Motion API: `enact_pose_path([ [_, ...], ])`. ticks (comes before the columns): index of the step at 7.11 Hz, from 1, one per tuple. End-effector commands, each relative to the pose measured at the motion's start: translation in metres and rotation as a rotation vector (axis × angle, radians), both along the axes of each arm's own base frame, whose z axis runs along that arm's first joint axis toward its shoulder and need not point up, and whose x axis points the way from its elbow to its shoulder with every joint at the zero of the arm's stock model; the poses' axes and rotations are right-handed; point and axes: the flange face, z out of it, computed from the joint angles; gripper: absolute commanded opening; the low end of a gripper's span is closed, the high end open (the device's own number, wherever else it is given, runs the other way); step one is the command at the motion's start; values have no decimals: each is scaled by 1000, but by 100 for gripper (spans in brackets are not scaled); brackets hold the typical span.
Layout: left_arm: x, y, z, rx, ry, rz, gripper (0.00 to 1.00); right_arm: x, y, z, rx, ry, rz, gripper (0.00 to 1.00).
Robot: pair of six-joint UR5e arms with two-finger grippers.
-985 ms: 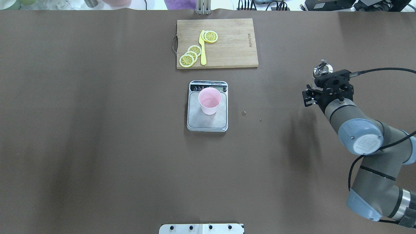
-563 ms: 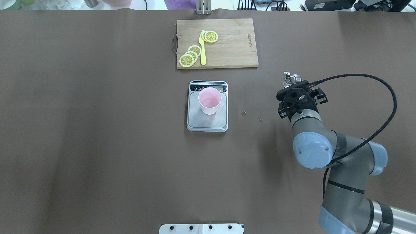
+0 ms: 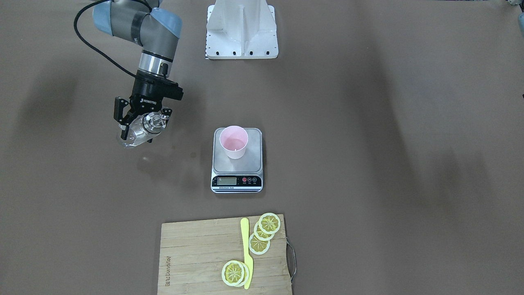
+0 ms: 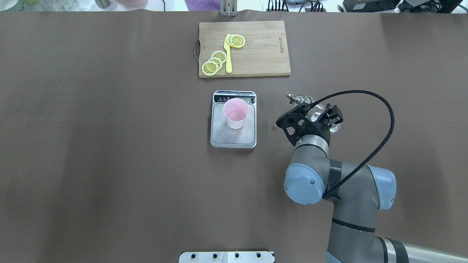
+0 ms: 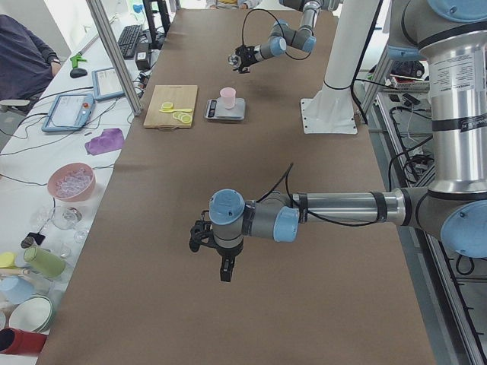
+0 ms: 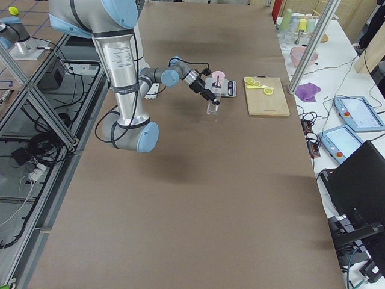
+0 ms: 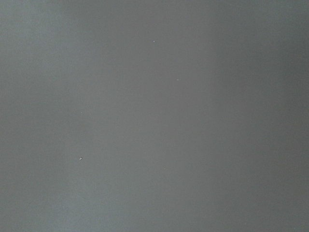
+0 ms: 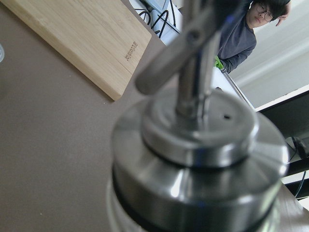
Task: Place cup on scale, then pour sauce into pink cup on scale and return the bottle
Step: 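Lift the bottle and carry it with the right gripper over the pink cup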
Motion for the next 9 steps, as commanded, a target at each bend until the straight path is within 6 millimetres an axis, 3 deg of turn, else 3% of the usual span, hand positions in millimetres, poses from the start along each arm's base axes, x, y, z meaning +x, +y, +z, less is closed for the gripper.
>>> enact_pose_path([
  [1, -2, 5, 4, -12, -1, -4, 98, -10, 5, -19, -7, 122, -5, 0],
  [5, -2, 7, 11, -30, -3, -4, 98, -10, 8, -63, -66, 387, -18, 0],
  [7, -2, 9, 22, -53, -4, -2, 98, -15, 7, -72, -71, 409, -23, 0],
  [8, -2, 10, 24, -56, -5, -4, 98, -16, 7, -86, -65, 388, -24, 0],
  [9, -2, 11, 28, -66, -4, -3, 98, -18, 7, -83, -67, 405, -29, 0],
])
